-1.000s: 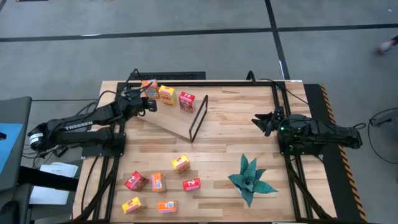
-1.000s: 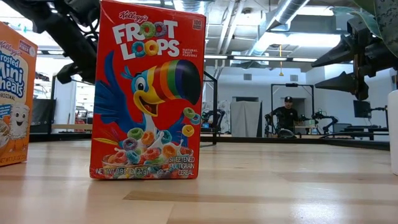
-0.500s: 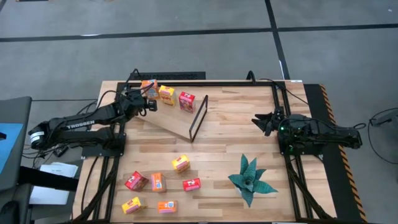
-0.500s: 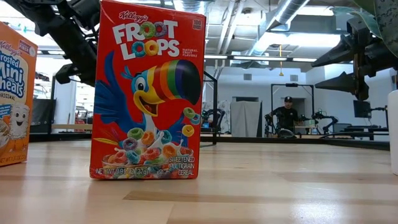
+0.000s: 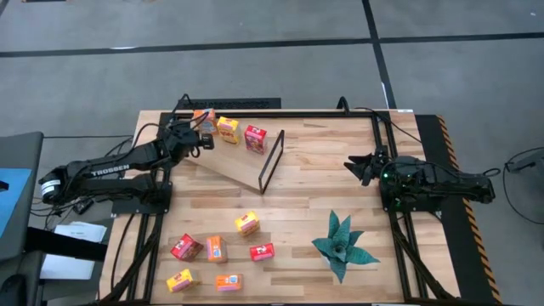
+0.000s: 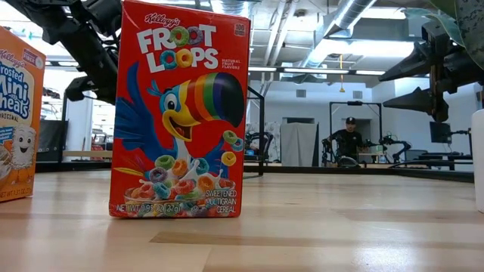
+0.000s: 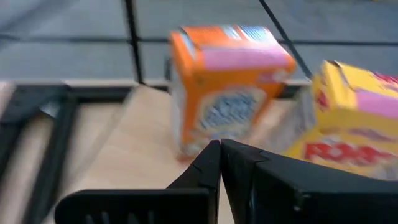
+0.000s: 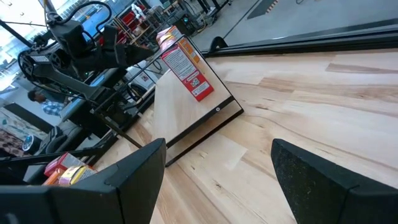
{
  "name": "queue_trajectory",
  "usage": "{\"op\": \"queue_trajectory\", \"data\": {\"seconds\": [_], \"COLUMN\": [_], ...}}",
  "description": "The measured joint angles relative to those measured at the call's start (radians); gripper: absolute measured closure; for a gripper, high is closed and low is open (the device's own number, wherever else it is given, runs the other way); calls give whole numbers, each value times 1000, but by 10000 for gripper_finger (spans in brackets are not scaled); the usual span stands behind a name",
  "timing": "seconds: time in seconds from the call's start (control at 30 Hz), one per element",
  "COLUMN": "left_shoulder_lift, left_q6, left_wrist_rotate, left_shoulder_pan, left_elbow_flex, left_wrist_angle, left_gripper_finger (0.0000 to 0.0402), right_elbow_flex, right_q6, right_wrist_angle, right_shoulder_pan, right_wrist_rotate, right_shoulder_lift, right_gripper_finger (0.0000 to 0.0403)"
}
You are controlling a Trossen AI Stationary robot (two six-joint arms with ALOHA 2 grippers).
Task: Stack cereal on shelf
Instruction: Put the top orange cereal box on the shelf
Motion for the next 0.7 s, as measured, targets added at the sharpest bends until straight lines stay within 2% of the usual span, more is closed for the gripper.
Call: {"op": "queue_trajectory", "data": {"seconds": [0.13,0.27,0.47,0.7], "left_shoulder_lift": [0,0,6,95], "left_q6": [-33,-22,-13,-4], "left_wrist_rotate": [86,53,56,36], "left_shoulder_pan": [-4,-5,-3,-3], "left_elbow_flex": [0,0,0,1], "left_wrist_angle": [-1,-9,17,70], "left_gripper_finger": [402,402,402,402], "right_elbow_flex": [0,0,0,0], "right_q6": [0,-1,-2,-20], "right_wrist_angle": [0,-1,-1,-1], "right_shoulder_pan": [0,0,0,0], "right_wrist_rotate": [0,0,0,0], "right_shoulder_lift": [0,0,0,0], "right_gripper_finger": [86,86,86,86]}}
